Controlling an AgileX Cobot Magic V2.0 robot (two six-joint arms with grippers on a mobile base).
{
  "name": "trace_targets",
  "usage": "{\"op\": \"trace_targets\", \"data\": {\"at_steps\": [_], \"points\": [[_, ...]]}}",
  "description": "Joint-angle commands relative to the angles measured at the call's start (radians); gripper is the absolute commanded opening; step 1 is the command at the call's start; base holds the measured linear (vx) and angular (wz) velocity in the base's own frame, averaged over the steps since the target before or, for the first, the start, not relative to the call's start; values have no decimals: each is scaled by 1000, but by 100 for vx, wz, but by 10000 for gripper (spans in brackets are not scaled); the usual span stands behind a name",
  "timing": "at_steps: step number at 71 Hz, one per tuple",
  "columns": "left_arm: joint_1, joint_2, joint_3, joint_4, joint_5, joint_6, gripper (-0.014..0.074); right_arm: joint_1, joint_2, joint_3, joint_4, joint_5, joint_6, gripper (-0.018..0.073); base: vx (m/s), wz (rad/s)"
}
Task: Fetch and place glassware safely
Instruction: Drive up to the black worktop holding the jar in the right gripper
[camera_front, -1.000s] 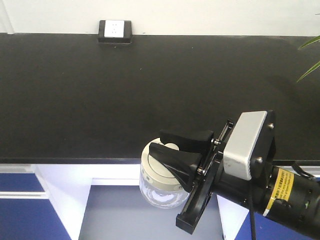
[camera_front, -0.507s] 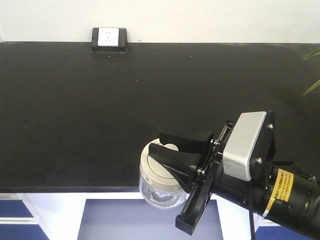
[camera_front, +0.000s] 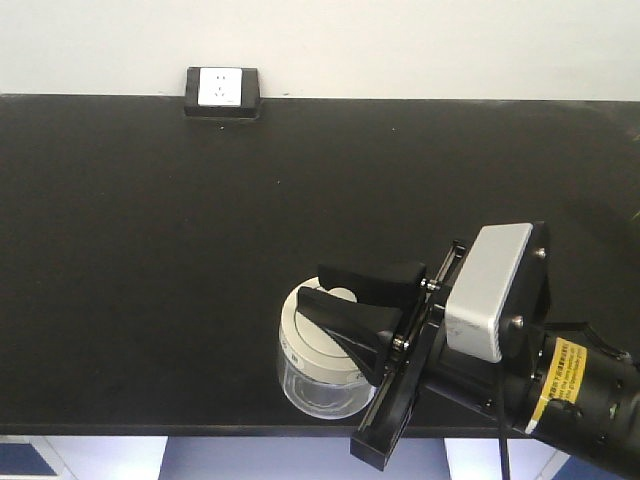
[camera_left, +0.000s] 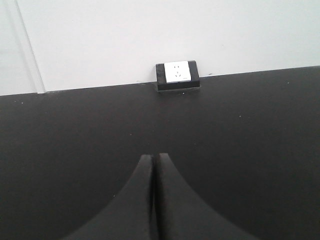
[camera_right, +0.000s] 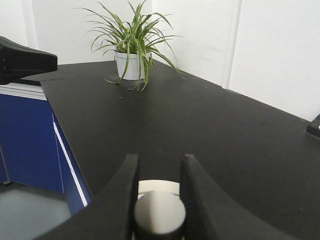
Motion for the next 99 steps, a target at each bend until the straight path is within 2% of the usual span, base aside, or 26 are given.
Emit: {"op": "trace_targets", "data": {"at_steps": [1, 99], "points": [[0, 8, -24, -8, -70, -3, -7, 1, -25, -33, 24, -84, -4, -3, 10, -1], [0, 8, -24, -8, -70, -3, -7, 1, -25, -33, 24, -84, -5, -3, 5, -1]]}}
